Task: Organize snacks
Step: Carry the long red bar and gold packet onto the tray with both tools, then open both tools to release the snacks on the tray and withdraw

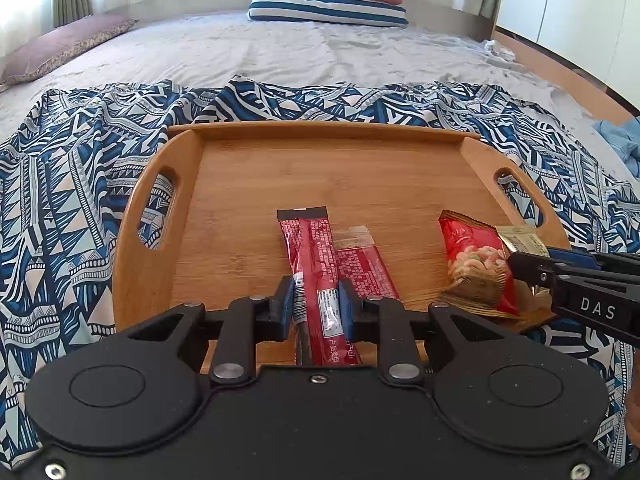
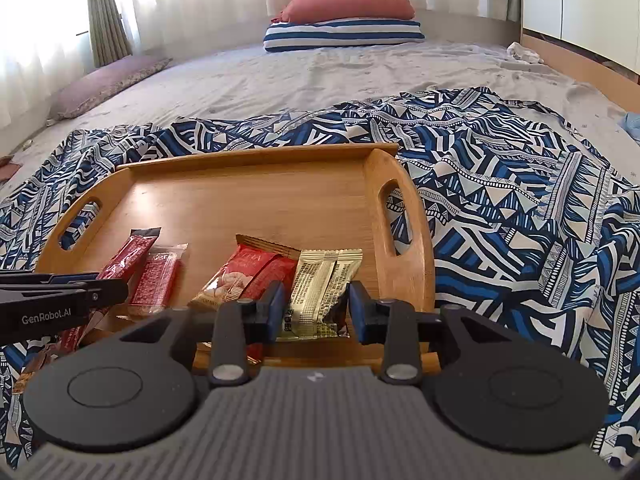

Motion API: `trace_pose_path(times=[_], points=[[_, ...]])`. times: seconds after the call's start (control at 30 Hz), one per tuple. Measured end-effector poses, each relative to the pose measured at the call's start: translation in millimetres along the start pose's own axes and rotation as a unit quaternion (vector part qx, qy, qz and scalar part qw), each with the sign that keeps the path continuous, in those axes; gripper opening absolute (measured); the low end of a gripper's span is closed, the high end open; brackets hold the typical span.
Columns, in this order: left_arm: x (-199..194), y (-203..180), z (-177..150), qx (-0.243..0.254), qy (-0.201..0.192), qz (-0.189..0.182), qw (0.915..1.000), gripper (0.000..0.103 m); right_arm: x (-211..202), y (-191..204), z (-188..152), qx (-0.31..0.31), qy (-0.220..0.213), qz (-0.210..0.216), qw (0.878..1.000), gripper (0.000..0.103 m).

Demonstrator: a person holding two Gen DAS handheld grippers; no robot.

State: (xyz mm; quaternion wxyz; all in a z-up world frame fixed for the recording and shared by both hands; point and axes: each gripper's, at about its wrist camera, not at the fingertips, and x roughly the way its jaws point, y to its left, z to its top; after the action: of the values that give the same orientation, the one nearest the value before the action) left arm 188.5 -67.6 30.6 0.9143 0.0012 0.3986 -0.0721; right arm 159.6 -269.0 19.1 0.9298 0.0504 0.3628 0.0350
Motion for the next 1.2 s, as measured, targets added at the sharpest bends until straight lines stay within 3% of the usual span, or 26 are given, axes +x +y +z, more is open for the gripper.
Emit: trace_pose_path(times=[0.87, 0.93, 1.0, 1.07, 1.1, 1.2], points=[[4, -2, -1, 0.01, 0.002, -0.007, 0.9999, 0.023, 12, 3, -7, 0.002, 0.019, 0.002, 1.0, 0.04], [3, -3, 0, 0.012, 0.002, -0.002, 0.9999, 0.027, 11, 3, -6, 0.003, 0.02, 0.0, 1.0, 0.044], [2, -4, 0, 0.017, -0.002, 0.008, 0.9998, 0.041, 11, 3, -5, 0.006, 0.02, -0.002, 1.0, 0.05], [-2, -3, -1, 0.02, -0.011, 0.013, 0.9997, 0.045, 8, 3, -4, 0.008, 0.016, -0.001, 1.0, 0.052], [-5, -3, -1, 0.02, -0.014, 0.013, 0.9996, 0.051, 7, 3, -4, 0.008, 0.014, -0.002, 1.0, 0.058], [-14, 0, -1, 0.019, -0.025, 0.009, 0.9995, 0.066, 0, 5, -1, 0.006, 0.007, -0.003, 1.0, 0.061]])
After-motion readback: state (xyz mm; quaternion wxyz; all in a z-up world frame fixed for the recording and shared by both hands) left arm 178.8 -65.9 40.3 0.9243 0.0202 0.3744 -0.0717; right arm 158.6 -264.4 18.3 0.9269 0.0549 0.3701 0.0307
